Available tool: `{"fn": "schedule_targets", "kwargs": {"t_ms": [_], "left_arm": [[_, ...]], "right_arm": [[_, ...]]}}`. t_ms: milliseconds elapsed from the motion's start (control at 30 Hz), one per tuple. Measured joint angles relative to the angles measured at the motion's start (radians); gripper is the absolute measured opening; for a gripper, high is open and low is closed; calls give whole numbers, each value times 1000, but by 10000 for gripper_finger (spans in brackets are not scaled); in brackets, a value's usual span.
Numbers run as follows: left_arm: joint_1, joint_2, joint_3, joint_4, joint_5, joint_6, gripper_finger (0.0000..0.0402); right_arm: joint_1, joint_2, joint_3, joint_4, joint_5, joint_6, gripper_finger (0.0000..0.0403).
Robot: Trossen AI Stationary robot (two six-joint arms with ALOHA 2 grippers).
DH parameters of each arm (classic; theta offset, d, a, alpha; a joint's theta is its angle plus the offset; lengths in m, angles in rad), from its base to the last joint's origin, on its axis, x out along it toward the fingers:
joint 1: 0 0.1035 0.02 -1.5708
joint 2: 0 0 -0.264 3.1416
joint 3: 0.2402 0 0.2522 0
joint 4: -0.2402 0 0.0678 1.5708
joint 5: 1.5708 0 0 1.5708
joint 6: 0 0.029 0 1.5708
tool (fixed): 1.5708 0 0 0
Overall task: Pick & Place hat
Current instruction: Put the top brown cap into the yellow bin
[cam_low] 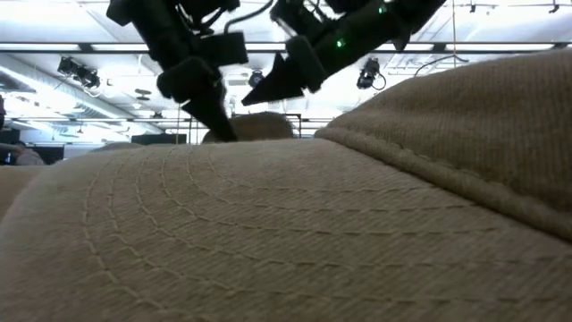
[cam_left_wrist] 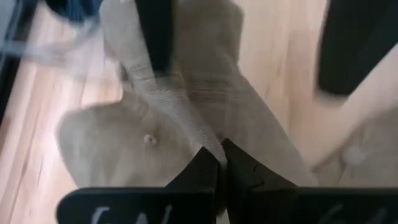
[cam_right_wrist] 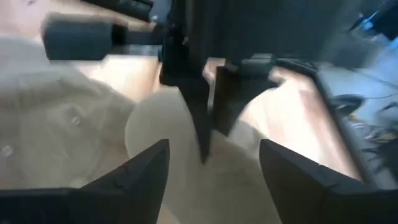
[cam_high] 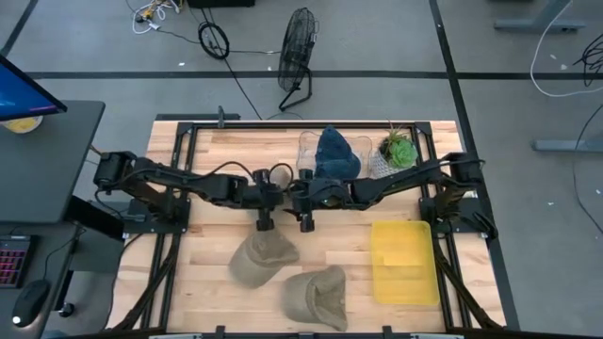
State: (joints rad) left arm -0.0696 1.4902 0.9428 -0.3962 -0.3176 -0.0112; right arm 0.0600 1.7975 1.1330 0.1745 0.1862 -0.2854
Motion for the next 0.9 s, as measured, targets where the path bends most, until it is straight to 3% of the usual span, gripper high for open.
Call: {"fn": "schedule_targets", "kwargs": {"t_ms": [200,400,567,800,900], "left_arm": [[-43,0,0,94,-13,99,8],[-101,1,0,86,-15,132,7],[-123,1,0,88,-18,112,13],[-123,0,1,64,-66,43,37],[-120,0,1,62,-80,23,59]], "right_arm": [[-15,60,1,-12,-7,39,260],[-14,58,3,-88,-5,43,232],[-14,57,2,-106,-14,115,168],[1,60,-1,-128,-54,153,28],[10,60,-1,-131,-51,170,18]]}}
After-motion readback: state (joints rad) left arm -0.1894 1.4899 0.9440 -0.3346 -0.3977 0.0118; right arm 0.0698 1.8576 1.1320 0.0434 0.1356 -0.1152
